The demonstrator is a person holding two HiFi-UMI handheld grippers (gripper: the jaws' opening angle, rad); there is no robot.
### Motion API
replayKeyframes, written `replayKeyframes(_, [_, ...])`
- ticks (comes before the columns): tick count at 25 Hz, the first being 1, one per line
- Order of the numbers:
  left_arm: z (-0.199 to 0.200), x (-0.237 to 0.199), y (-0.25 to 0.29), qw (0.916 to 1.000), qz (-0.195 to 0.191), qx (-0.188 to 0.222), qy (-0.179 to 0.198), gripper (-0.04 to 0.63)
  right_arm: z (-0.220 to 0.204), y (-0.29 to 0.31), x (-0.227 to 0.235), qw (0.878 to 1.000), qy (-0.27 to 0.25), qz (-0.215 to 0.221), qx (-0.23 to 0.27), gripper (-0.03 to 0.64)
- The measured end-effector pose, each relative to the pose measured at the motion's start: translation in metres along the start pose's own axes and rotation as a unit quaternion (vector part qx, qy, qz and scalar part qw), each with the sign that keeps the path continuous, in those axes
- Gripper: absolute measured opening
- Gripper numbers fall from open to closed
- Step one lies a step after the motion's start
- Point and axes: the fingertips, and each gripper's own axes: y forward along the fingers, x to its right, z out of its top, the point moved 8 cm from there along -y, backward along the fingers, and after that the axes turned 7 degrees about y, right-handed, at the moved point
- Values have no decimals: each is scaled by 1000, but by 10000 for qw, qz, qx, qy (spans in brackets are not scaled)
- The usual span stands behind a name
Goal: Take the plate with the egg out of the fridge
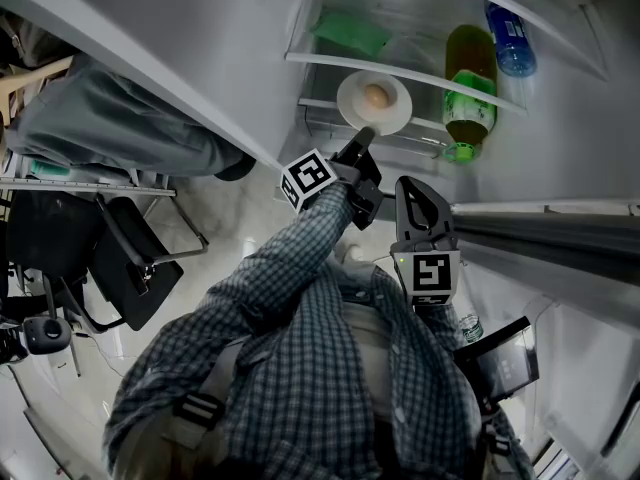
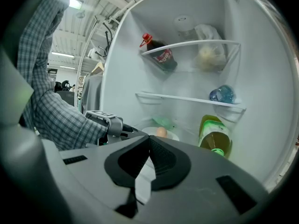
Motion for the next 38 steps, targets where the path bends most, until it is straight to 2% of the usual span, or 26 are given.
replayKeyframes(6, [-3, 1, -6, 10000, -27, -20, -68, 21, -8, 1, -1, 9996, -185, -6, -198, 6])
replayKeyframes(14, [-7, 1, -19, 9998, -75, -87, -148, 21, -15, 8, 4, 9913, -1217, -193, -471, 6])
replayKeyframes(18, [-8, 1, -24, 9997, -125, -127, -161, 21, -18, 16, 8, 9817, -1795, -319, -556, 6])
replayKeyframes(20, [-8, 2, -27, 9996, -151, -157, -168, 21, -19, 22, 8, 9728, -2208, -296, -631, 6])
replayKeyframes(24, [-9, 2, -31, 9994, -181, -216, -177, 21, -22, 33, 3, 9473, -3093, -218, -801, 8])
replayKeyframes(28, [-11, 2, -36, 9992, -208, -257, -215, 21, -27, 43, -1, 9282, -3595, -178, -948, 9])
replayKeyframes(30, [-12, 3, -38, 9990, -250, -277, -258, 21, -30, 48, -3, 9232, -3690, -100, -1071, 88])
replayKeyframes(31, [-12, 2, -38, 9989, -251, -295, -258, 21, -32, 51, -3, 9184, -3793, -69, -1125, 97])
replayKeyframes(38, [-12, 1, -43, 9986, -233, -378, -271, 21, -45, 67, -6, 8561, -5016, -23, -1248, 97])
